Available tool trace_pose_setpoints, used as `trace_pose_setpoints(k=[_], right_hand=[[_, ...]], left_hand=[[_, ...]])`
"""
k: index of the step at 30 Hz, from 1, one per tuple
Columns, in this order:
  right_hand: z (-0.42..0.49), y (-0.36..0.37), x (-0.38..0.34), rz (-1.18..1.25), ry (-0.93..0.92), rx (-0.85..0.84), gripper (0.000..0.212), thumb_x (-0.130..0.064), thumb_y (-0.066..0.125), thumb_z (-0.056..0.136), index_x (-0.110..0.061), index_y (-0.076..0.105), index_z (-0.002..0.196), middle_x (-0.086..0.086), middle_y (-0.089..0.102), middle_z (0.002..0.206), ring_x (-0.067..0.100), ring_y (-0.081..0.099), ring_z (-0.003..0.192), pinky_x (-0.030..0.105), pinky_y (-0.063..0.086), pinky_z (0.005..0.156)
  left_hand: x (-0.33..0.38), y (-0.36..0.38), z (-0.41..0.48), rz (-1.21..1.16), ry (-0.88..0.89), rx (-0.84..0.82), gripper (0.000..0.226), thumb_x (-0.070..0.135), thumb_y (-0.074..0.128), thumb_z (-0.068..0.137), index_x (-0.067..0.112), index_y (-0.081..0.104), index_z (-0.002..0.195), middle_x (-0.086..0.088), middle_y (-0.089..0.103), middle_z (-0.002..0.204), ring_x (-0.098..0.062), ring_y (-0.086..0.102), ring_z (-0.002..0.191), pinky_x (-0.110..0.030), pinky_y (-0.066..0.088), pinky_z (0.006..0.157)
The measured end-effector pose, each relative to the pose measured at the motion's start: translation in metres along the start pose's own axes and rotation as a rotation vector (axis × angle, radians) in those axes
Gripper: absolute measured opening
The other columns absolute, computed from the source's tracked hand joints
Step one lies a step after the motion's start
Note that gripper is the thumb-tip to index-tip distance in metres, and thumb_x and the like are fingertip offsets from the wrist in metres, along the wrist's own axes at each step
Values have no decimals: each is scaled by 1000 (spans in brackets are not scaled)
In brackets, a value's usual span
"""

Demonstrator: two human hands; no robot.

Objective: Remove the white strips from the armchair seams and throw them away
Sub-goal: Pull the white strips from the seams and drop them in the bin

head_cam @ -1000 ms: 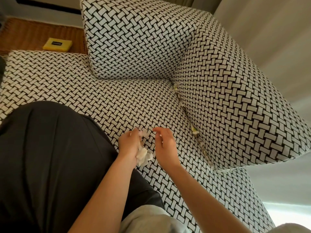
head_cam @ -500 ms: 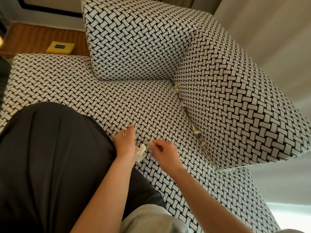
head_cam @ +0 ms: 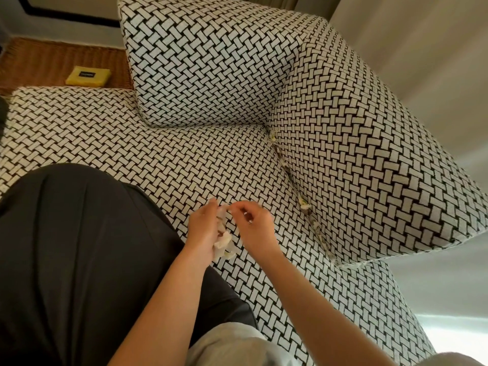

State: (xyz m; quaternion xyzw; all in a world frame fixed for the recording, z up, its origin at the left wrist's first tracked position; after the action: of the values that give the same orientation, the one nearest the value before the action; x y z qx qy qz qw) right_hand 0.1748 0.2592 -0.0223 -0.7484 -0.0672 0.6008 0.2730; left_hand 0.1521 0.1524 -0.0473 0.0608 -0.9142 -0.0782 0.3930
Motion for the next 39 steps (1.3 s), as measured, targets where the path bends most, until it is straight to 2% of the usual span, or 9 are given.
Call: trace_pose_setpoints(k=[3, 5, 8, 15, 25, 28, 34, 36, 39], right_hand=[[21, -48, 18, -409, 15, 165, 28, -22, 43, 97, -12, 53, 121, 4, 51, 123, 6, 58, 71, 14, 48, 62], [34, -74, 35, -761, 159, 126, 38, -26, 41, 97, -12, 40, 133, 9, 34, 138, 20, 62, 88, 29, 54, 70], [46, -91, 55, -1163, 257, 15, 44, -21, 47, 94, -7, 35, 134, 15, 33, 137, 25, 58, 103, 31, 50, 68], [62, -95, 57, -1121, 258, 75, 21, 0, 51, 89, -3, 55, 110, 12, 61, 105, 24, 62, 92, 27, 49, 69], [54, -85, 41, -961, 46, 119, 21, -12, 39, 98, -3, 55, 108, 10, 64, 94, 15, 61, 75, 16, 48, 58], [52, -63, 2, -784, -123, 106, 25, -16, 38, 99, -7, 56, 86, 3, 55, 68, 11, 47, 55, 13, 34, 46], [58, 19, -106, -466, -446, 1, 37, -13, 46, 96, -17, 45, 59, -6, 48, 52, 1, 31, 36, 12, 38, 39], [57, 45, -142, -392, -528, -21, 42, -9, 49, 93, -21, 40, 54, -8, 41, 48, 4, 32, 36, 15, 36, 36], [54, 85, -190, -294, -650, -86, 32, -13, 51, 89, -3, 52, 59, 4, 51, 56, 21, 48, 46, 24, 43, 44]], left_hand=[[-3, -1, 3, 2, 1, 17, 31, 38, 41, 97, 12, 58, 99, -5, 48, 73, -15, 44, 58, -27, 39, 51], [-3, 0, 4, 12, 4, 14, 30, 38, 42, 97, 12, 57, 95, -6, 48, 73, -15, 44, 58, -27, 39, 52], [-3, -1, 6, 14, 8, 21, 30, 38, 42, 96, 13, 57, 90, -6, 48, 73, -16, 44, 58, -28, 40, 53], [-3, -2, 7, 37, 8, 20, 28, 37, 43, 96, 15, 56, 86, -7, 49, 73, -16, 45, 59, -28, 42, 55], [37, -15, -4, -12, 65, 59, 27, 37, 43, 96, 15, 58, 91, -6, 52, 79, -15, 45, 62, -26, 41, 51], [65, -32, -10, -55, 113, 72, 27, 38, 45, 96, 16, 59, 93, -4, 53, 81, -15, 46, 64, -26, 43, 55], [123, -84, -31, -101, 226, 161, 24, 34, 47, 95, 14, 59, 99, -4, 51, 77, -13, 44, 61, -24, 39, 52], [139, -105, -39, -109, 259, 204, 21, 33, 48, 94, 16, 60, 92, -7, 53, 81, -15, 48, 65, -25, 40, 52], [160, -141, -51, -124, 316, 270, 19, 32, 49, 93, 19, 58, 82, -3, 55, 75, -15, 50, 65, -26, 40, 55]])
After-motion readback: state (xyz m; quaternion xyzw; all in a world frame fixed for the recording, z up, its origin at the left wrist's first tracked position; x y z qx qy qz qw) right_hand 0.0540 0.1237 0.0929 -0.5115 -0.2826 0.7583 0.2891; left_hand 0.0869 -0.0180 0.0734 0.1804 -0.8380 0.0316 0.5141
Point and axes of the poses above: each hand's wrist, its own z-axis towards the middle knuckle, its own y-axis out of the palm, x = y × z, the point moved 5 cm from there along z, towards the middle knuckle
